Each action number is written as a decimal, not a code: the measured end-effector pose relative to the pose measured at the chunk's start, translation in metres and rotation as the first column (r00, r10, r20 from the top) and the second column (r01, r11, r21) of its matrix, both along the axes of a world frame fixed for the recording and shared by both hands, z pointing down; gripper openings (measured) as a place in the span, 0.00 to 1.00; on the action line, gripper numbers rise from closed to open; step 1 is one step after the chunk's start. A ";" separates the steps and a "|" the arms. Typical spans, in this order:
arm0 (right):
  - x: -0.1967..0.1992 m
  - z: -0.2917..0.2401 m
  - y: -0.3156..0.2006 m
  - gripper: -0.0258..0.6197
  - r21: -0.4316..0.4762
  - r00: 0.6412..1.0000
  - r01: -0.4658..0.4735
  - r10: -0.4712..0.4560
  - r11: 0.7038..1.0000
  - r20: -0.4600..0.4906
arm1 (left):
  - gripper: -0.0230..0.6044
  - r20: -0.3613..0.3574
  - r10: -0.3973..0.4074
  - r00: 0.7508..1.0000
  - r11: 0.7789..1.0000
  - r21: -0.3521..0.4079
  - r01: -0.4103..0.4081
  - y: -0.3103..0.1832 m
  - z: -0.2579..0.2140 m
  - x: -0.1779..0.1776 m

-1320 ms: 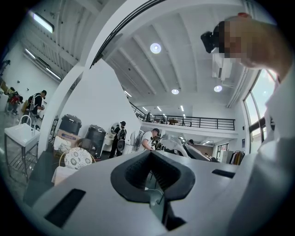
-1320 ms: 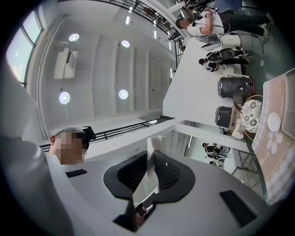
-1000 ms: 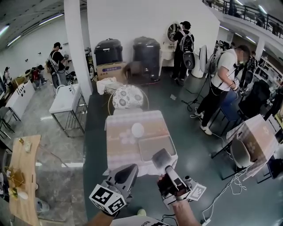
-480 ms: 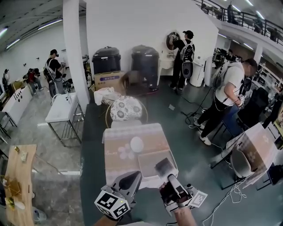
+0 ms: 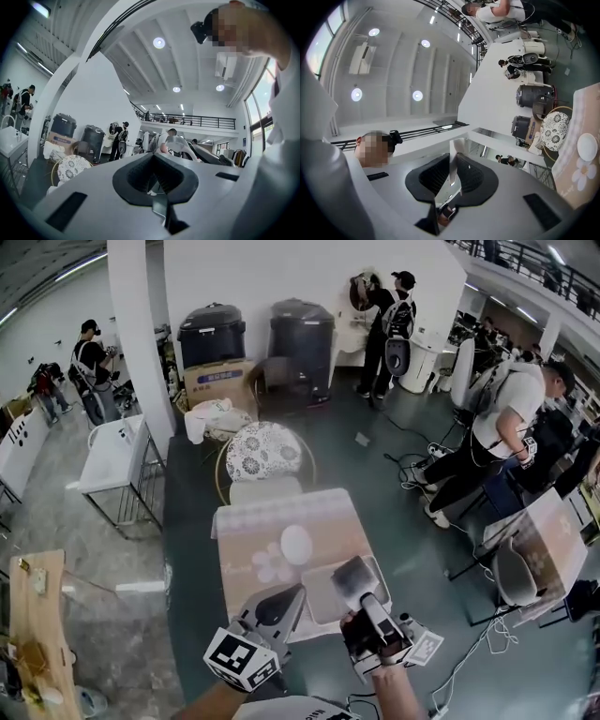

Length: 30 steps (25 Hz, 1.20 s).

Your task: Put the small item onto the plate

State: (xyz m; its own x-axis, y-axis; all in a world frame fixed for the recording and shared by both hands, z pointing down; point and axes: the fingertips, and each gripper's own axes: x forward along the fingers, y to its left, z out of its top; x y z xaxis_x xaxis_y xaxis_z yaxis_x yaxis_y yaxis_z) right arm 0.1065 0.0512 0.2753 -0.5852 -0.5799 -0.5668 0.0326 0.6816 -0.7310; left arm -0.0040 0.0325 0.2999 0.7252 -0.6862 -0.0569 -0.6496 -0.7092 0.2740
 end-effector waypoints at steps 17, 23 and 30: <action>-0.029 0.060 -0.126 0.13 -0.133 1.000 -0.006 0.005 0.991 -0.008 | 0.04 -0.001 0.003 1.000 0.996 -0.093 -0.003 -0.127 0.054 -0.017; -0.033 0.096 -0.184 0.13 -0.179 0.998 0.051 -0.056 0.982 -0.019 | 0.04 0.002 -0.043 0.999 0.995 -0.088 0.043 -0.183 0.075 -0.016; -0.023 0.145 -0.238 0.13 -0.260 0.995 0.092 -0.100 0.961 -0.019 | 0.04 0.034 -0.080 0.996 0.990 -0.117 0.084 -0.231 0.110 -0.006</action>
State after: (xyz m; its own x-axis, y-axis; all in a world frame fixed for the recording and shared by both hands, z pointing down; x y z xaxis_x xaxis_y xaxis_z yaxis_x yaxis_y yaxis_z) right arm 0.0831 -0.1867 0.4206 -0.6608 -0.6441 -0.3853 0.0626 0.4643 -0.8835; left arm -0.0101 -0.1989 0.4098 0.6664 -0.7440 0.0485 -0.7132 -0.6171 0.3325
